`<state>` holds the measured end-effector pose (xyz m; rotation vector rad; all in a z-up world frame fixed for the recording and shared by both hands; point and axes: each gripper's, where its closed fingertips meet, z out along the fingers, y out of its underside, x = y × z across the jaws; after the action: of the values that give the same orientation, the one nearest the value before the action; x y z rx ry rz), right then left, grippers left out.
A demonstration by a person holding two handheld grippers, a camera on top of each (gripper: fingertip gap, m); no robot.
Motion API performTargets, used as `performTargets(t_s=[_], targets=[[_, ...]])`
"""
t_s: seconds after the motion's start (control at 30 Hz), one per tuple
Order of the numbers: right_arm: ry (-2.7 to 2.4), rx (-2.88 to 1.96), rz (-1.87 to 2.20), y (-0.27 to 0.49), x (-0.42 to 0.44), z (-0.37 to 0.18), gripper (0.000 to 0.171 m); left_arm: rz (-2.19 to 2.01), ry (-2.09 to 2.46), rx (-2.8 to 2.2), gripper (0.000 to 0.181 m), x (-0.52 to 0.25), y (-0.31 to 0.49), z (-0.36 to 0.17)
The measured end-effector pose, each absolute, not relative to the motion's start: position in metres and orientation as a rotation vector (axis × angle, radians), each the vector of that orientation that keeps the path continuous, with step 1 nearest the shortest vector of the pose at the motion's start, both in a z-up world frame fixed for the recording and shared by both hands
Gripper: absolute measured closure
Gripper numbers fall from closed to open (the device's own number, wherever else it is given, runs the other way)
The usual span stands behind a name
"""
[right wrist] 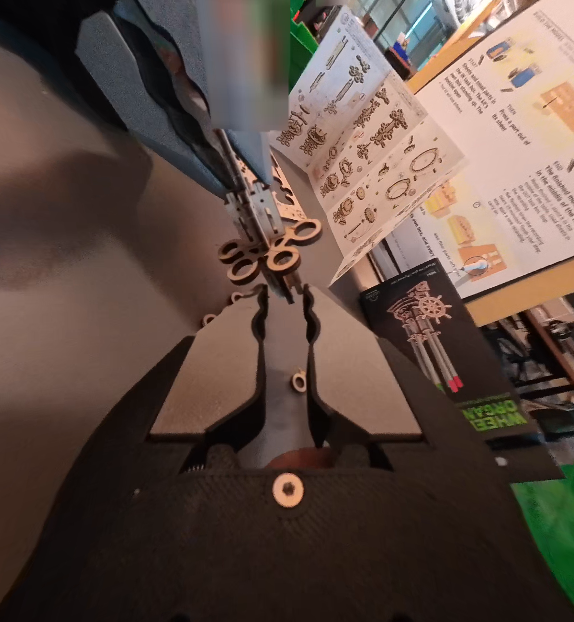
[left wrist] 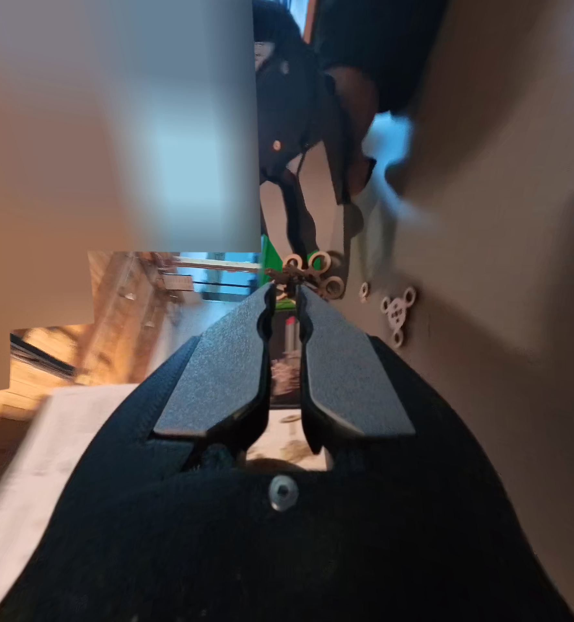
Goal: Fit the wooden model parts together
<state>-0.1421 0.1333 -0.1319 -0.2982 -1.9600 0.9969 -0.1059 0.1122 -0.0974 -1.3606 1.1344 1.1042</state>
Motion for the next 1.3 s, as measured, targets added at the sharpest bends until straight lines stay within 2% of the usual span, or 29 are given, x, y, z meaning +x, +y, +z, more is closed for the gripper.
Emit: performTargets(t_s=[0.17,0.2,0.33,0.4,0.63,1.3], targets=[[-2.042,-0.479,1.209,0.132,-0.142,-0.132,0.154,0.603,0.737,-1.619,0.174,-0.126,0.115,-0.088],[-2.051,-0.52,1.247,0.134,-0.144,-0.13,0.155,0.514,0.668,-1.678,0.18,-0.133,0.115,-0.089],[-2.044,-0.716,1.419,0.148,-0.149,-0.123,0.155,0.156,0.444,-1.878,0.181,-0.151,0.117,-0.106],[-2.057,-0.802,1.475,0.152,-0.152,-0.124,0.159,0.041,0.356,-1.908,0.181,-0.156,0.12,-0.111],[-2.102,-0.927,1.537,0.155,-0.155,-0.13,0.155,-0.261,0.263,-2.088,0.181,-0.151,0.122,-0.132],[-2.112,-0.834,1.586,0.136,-0.148,-0.122,0.157,-0.254,0.312,-2.184,0.181,-0.146,0.134,-0.131]])
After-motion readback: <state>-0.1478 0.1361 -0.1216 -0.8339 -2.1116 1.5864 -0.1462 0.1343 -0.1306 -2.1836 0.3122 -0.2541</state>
